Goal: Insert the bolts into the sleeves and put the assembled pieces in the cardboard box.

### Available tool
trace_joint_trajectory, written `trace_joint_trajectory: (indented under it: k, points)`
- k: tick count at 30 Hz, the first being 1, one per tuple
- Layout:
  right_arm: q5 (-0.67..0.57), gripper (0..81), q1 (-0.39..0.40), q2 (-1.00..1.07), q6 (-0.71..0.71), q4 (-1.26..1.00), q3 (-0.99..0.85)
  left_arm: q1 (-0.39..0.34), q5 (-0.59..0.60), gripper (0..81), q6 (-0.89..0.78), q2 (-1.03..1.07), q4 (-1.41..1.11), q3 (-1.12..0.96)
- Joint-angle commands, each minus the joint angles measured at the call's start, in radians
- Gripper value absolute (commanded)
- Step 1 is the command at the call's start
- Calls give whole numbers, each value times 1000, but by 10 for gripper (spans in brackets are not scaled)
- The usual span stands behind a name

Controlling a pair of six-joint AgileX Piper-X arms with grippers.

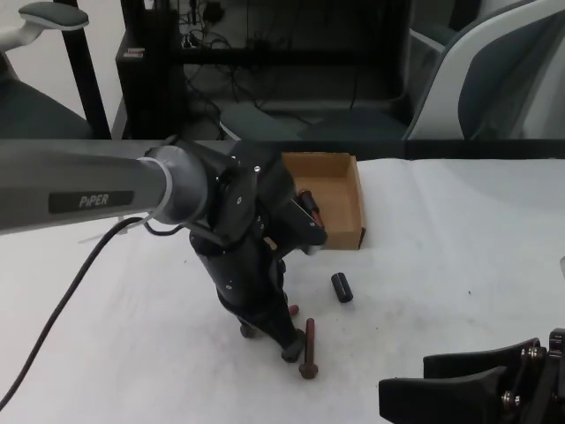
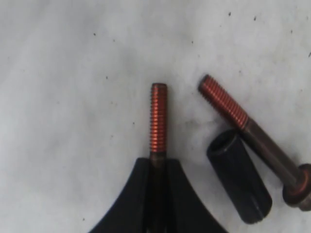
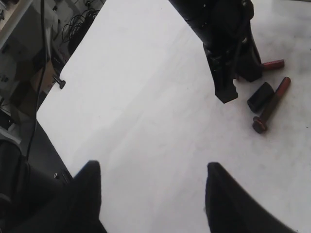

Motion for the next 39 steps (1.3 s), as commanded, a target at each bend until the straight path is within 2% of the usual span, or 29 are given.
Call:
trace_joint_trajectory:
  k: [1, 7, 12, 14, 21, 29, 39]
  points:
    - [-8, 624, -2, -1, -8, -13, -1, -6, -81, 17, 67, 10, 64, -7]
    - [-8, 624, -2, -1, -8, -13, -1, -2, -175, 17, 210, -17, 37, -29]
    - [-10, 624, -2, -1, -14, -13, -1, 5, -120, 17, 560, -38, 28, -30]
    - [-34, 624, -2, -1, -66, -13, -1, 6, -74, 17, 684, -39, 32, -30]
    - [-64, 624, -2, -1, -298, -13, -1, 6, -22, 17, 1006, -39, 99, -28]
    - [-116, 624, -2, -1, -387, -13, 3, 6, -48, 17, 1289, -39, 211, -28]
    - [-136, 624, -2, -1, -466, -6, 3, 6, -73, 17, 1702, -39, 172, -26]
